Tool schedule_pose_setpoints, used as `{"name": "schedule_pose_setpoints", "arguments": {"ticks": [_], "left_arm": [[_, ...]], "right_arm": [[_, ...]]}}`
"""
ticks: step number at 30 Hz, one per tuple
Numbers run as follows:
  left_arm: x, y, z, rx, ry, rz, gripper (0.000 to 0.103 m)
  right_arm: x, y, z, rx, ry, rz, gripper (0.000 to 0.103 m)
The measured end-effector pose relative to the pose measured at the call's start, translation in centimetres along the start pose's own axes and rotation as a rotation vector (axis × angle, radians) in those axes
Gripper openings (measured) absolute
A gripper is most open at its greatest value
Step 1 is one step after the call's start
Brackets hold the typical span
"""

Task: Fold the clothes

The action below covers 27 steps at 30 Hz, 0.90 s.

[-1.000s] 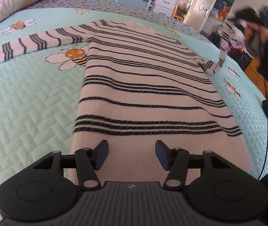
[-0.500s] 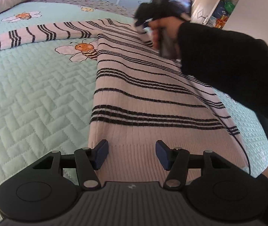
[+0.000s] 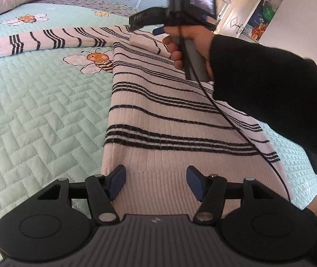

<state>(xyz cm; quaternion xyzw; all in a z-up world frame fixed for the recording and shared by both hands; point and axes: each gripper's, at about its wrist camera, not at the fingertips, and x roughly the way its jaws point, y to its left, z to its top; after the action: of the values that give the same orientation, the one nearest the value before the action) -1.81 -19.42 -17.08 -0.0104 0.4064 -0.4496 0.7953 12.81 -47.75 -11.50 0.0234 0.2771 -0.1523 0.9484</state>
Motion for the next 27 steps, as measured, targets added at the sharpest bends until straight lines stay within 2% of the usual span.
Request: {"name": "schedule_pose_setpoints", "arguments": {"ticks": [2,3,7,11,12,14,15,17,20,21,23,24,25,27], "left_arm": [[-0.3,-0.1,0.1,-0.004,-0.001,-0.005,0.063],[-0.4,-0.2,0.1,-0.005,-0.005,-0.009,0.063],[-0.8,-0.6,0.1,-0.001,-0.013,-0.015,0.063],[-1.3,-0.7,0.3,0.004,-0.021,-0.012,0.063],[-1.4,-0.7,0.3,0.001,-0.021,-0.01,0.063],[-1.4,-0.5,0.4,-0.007,-0.02,-0.007,0.063],[-1.4,-0.4,0.5,-0.008,-0.021,-0.004,0.063],[-1.3,-0.4,0.7,-0.009,-0.019,0.001,0.063],[-1.1,-0.6,0.9,0.004,-0.011,0.008,0.063],[-1.1,-0.7,1.0,0.008,-0.01,0.013,0.063],[-1.6,-0.4,1.4,-0.008,-0.022,0.006,0.063],[-1.9,-0.3,1.6,-0.016,-0.028,0.003,0.063],[-2.1,-0.1,1.8,-0.025,-0.035,-0.001,0.063],[-2.6,0.2,2.2,-0.042,-0.047,-0.008,0.063]], "right_arm": [[-2.2,-1.1,-0.2,0.051,-0.042,0.036,0.066],[-2.9,-2.3,-0.5,0.093,-0.049,0.023,0.067],[-5.0,-7.9,-1.8,0.268,-0.052,-0.06,0.071],[-6.1,-16.8,-4.2,0.572,-0.04,-0.172,0.071],[-6.2,-18.9,-5.0,0.626,-0.029,-0.212,0.072],[-6.3,-23.2,-7.1,0.77,0.061,-0.262,0.071],[-7.0,-24.6,-7.8,0.842,0.05,-0.23,0.067],[-9.0,-26.7,-9.0,0.98,-0.032,-0.114,0.067],[-10.3,-27.9,-9.6,1.076,-0.127,-0.041,0.071],[-10.0,-28.4,-9.7,1.112,-0.131,-0.034,0.074],[-8.2,-29.5,-10.0,1.163,-0.018,-0.058,0.073],[-8.3,-29.7,-10.4,1.186,-0.006,-0.059,0.061],[-8.8,-29.8,-10.8,1.208,-0.017,-0.052,0.056],[-10.1,-29.8,-11.4,1.247,-0.057,-0.022,0.059]]}}
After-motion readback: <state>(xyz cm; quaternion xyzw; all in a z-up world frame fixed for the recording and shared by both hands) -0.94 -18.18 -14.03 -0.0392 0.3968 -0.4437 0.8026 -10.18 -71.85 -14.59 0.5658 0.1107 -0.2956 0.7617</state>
